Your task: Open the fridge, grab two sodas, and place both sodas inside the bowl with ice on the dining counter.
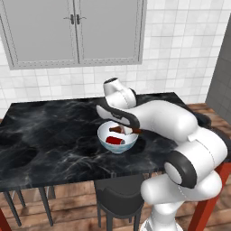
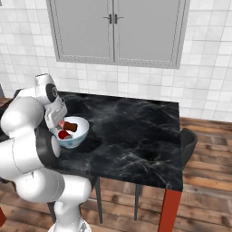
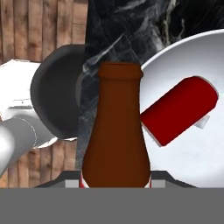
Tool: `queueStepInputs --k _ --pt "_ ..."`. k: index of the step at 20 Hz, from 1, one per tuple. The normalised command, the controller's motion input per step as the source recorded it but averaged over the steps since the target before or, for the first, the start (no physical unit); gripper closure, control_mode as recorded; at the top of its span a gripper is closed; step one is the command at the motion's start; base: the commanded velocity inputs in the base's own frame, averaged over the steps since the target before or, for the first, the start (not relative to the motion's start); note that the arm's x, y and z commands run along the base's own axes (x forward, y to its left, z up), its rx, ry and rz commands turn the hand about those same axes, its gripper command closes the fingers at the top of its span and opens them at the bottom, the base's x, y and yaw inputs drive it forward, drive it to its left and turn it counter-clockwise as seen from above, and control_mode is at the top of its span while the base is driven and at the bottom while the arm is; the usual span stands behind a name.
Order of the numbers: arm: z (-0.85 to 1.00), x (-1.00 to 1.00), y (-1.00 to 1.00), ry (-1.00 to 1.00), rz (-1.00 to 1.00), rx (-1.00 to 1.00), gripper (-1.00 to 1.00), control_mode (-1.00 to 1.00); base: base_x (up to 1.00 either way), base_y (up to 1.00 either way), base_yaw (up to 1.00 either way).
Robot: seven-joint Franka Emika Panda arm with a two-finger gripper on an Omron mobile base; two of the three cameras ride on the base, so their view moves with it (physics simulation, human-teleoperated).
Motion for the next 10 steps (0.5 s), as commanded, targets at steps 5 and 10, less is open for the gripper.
queueStepInputs --k 5,10 --pt "-0.13 0.14 0.00 0.00 0.01 0.00 1.00 -1.00 0.00 0.00 0.00" --pt "-0.17 0.18 0.00 0.00 0.01 0.00 1.00 -1.00 0.00 0.00 0.00"
